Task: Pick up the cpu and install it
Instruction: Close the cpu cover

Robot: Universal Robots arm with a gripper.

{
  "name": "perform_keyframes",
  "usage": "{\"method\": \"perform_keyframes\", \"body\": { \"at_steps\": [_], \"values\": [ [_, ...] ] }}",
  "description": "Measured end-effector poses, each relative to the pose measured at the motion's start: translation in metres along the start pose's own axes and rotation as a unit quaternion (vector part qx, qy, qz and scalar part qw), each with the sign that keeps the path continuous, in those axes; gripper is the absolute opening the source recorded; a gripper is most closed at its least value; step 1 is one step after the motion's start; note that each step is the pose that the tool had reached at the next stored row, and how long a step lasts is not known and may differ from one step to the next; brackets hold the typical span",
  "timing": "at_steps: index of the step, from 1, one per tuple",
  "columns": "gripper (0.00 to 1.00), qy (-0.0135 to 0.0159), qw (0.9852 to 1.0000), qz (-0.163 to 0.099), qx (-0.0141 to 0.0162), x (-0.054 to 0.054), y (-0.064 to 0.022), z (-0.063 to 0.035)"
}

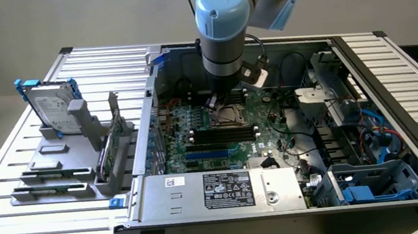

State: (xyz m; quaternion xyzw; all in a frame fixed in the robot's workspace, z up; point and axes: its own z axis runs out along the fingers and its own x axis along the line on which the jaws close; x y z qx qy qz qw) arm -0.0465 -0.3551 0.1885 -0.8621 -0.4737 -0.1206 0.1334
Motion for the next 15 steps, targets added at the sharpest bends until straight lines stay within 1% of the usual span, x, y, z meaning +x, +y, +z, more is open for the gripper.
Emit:
{"method": "perform_keyframes", "body": {
  "at_steps": [7, 15],
  "values": [
    [0.11, 0.0005, 1.0, 0.004, -0.0015, 0.0018, 0.0029, 0.0004],
    [0.11, 0.001, 1.0, 0.007, -0.0025, 0.0039, 0.0065, 0.0009]
  ]
}}
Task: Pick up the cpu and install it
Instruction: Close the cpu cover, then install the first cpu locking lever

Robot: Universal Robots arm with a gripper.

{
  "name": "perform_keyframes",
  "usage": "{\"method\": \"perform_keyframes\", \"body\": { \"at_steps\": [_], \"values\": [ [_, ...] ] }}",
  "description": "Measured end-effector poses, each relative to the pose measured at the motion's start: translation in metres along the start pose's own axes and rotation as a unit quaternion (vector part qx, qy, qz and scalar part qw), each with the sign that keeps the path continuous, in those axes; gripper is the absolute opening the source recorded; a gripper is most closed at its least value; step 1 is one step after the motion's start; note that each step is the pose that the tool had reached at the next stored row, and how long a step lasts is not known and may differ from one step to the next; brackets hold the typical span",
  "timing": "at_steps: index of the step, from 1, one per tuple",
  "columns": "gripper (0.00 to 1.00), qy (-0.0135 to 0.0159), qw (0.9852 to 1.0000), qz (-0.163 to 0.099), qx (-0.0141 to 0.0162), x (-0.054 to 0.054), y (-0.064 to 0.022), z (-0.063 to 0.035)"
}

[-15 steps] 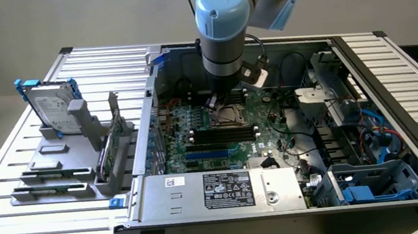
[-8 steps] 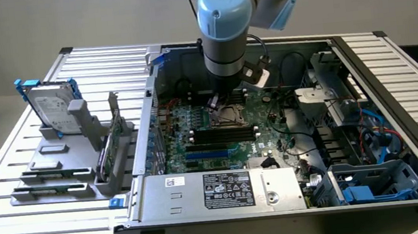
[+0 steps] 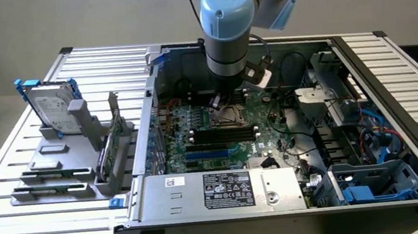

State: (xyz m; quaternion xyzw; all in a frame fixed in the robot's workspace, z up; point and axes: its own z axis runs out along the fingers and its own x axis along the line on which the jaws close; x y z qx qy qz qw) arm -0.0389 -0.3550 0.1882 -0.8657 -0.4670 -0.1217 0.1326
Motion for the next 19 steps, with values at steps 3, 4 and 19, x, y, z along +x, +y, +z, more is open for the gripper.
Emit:
{"method": "perform_keyframes", "body": {
  "at_steps": [3, 4, 19],
  "values": [
    [0.11, 0.0, 1.0, 0.001, -0.0003, 0.0008, 0.0013, 0.0002],
    [0.11, 0.0, 1.0, 0.001, -0.0004, 0.001, 0.0018, 0.0002],
    [0.11, -0.0001, 1.0, 0.001, -0.0004, 0.0007, 0.0033, -0.0001]
  ]
}}
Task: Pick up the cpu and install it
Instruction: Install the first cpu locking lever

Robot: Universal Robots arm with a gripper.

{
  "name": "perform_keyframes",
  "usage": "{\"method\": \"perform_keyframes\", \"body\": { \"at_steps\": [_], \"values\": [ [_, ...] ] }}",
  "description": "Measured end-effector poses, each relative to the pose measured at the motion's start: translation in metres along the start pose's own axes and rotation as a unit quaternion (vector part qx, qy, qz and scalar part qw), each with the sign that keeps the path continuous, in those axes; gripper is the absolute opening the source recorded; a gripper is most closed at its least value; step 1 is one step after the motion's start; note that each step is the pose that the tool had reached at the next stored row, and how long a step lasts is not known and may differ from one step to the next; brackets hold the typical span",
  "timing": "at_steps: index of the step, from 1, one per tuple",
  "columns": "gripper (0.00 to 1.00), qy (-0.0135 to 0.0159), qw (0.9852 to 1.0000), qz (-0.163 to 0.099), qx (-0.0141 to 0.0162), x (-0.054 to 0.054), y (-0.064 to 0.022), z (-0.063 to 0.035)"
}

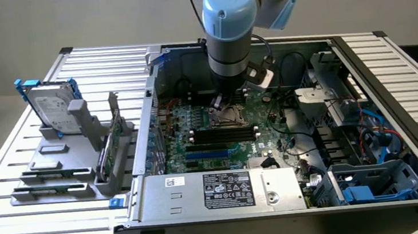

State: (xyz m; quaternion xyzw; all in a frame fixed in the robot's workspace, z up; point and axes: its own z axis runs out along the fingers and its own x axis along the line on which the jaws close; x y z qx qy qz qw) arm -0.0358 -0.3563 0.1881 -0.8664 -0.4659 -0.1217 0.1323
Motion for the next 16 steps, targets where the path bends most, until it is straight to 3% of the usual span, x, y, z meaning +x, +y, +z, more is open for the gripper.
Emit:
{"method": "perform_keyframes", "body": {
  "at_steps": [16],
  "values": [
    [0.11, 0.0006, 1.0, 0.0, 0.0004, 0.0012, 0.002, -0.0017]
  ]
}}
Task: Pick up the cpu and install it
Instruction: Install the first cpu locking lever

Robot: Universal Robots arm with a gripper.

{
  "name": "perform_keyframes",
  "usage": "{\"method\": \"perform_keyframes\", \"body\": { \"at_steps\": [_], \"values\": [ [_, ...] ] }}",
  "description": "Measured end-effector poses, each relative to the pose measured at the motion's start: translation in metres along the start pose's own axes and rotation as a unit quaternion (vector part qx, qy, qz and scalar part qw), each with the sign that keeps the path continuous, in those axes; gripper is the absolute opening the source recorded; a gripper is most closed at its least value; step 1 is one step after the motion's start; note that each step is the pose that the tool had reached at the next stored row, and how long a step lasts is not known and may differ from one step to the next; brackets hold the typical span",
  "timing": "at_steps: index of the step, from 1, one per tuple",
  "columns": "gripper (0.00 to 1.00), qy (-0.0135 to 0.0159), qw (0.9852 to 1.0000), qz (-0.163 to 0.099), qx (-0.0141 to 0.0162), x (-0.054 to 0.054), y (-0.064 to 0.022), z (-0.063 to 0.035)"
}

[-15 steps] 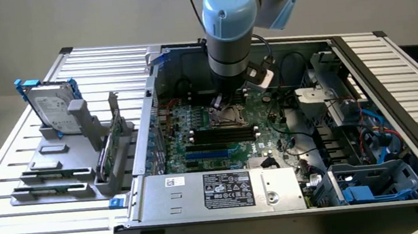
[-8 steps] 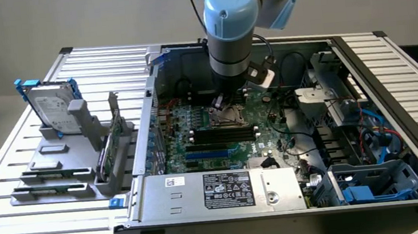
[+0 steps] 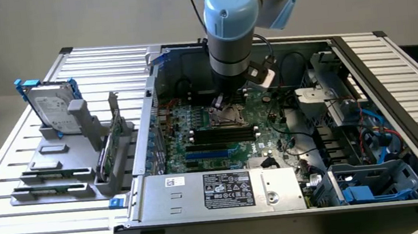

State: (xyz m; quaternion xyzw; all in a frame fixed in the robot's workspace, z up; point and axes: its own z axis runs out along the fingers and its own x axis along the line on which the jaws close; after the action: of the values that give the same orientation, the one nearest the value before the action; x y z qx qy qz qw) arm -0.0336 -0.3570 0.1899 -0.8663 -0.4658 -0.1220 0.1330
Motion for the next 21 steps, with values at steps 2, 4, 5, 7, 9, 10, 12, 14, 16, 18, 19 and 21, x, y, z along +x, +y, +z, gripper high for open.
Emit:
{"method": "perform_keyframes", "body": {
  "at_steps": [2, 4, 5, 7, 9, 10, 12, 14, 16, 18, 19, 21],
  "values": [
    [0.11, 0.0003, 1.0, 0.0, 0.0002, -0.0002, 0.0003, -0.0002],
    [0.11, 0.0011, 1.0, 0.0, 0.0007, -0.0002, 0.0004, -0.0002],
    [0.11, 0.0017, 1.0, 0.0, 0.0011, -0.0002, 0.0004, -0.0002],
    [0.11, 0.0027, 1.0, 0.0, 0.0017, -0.0001, 0.0006, -0.0001],
    [0.11, 0.0034, 1.0, 0.0, 0.0022, 0.0001, 0.0009, -0.0001],
    [0.11, 0.0038, 1.0, 0.0, 0.0025, 0.0001, 0.0011, -0.0001],
    [0.11, 0.0047, 1.0, 0.0, 0.003, 0.0002, 0.0016, -0.0001],
    [0.11, 0.0051, 1.0, 0.001, 0.0033, -0.0001, 0.0023, -0.0002],
    [0.11, 0.0056, 1.0, 0.001, 0.0036, -0.0004, 0.0029, -0.0001],
    [0.11, 0.0058, 1.0, 0.001, 0.0037, -0.0005, 0.0032, 0.0],
    [0.11, 0.0059, 1.0, 0.001, 0.0037, -0.0006, 0.0033, 0.0001],
    [0.11, 0.0061, 1.0, 0.001, 0.0039, -0.0009, 0.0036, 0.0007]
  ]
}}
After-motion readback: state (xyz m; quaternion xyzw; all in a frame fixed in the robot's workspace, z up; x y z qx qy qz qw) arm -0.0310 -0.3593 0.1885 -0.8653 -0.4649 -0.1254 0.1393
